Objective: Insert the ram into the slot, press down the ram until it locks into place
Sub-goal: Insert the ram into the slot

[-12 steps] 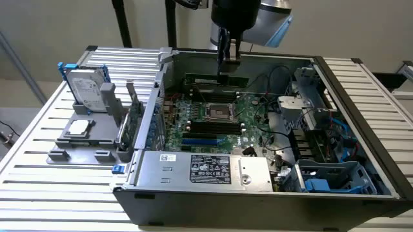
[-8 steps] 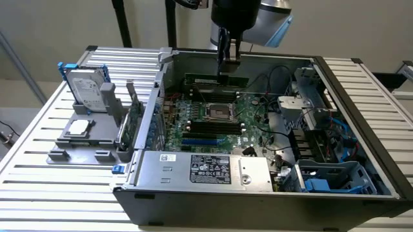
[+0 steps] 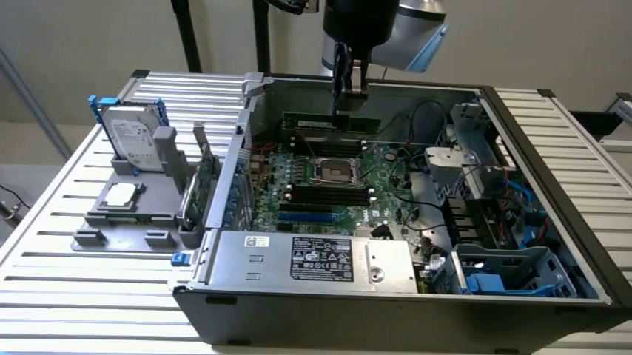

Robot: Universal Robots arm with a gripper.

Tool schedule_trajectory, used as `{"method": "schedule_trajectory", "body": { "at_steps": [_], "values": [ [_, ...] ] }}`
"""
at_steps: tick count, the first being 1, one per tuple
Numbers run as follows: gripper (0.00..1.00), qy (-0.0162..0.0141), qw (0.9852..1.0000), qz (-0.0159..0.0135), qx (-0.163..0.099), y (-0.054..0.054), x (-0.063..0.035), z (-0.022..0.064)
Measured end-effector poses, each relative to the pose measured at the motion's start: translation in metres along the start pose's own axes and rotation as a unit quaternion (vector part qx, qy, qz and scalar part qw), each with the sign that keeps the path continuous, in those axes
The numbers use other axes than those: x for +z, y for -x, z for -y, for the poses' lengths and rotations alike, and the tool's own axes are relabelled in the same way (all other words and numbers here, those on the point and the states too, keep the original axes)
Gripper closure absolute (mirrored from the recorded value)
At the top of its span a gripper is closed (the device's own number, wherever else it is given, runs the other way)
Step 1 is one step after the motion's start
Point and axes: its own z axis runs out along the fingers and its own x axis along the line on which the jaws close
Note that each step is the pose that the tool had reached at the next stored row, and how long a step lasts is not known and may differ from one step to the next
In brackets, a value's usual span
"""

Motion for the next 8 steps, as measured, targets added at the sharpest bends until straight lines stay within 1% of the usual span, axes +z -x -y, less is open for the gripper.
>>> {"method": "schedule_trajectory", "body": {
  "at_steps": [3, 8],
  "values": [
    [0.87, 0.0000, 1.0000, -0.0001, 0.000, 0.000, 0.0017, 0.0013],
    [0.87, 0.0000, 1.0000, -0.0004, 0.000, 0.003, 0.0107, 0.0037]
  ]
}}
